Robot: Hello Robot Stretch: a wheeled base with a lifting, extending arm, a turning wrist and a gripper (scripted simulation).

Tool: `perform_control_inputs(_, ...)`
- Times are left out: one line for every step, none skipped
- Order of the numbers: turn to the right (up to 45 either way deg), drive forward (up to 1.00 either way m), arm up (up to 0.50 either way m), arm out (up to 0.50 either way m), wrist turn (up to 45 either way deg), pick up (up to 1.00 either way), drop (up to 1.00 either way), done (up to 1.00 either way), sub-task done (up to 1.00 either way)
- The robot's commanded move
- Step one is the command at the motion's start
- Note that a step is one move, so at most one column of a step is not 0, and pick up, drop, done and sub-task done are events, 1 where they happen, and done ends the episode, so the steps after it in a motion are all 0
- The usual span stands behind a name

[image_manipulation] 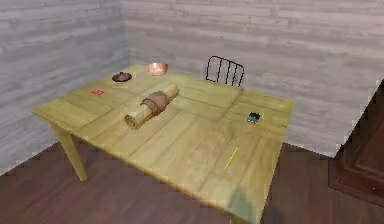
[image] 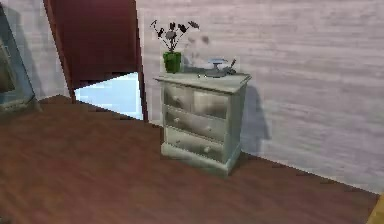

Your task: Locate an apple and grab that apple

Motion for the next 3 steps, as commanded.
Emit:
perform_control_inputs(-45.0, 0.0, 0.0, 0.0, 0.0, 0.0, 0.0, 0.0, 0.0)
perform_control_inputs(-12.0, 0.0, 0.0, 0.0, 0.0, 0.0, 0.0, 0.0, 0.0)
perform_control_inputs(0.0, 0.05, 0.0, 0.0, 0.0, 0.0, 0.0, 0.0, 0.0)
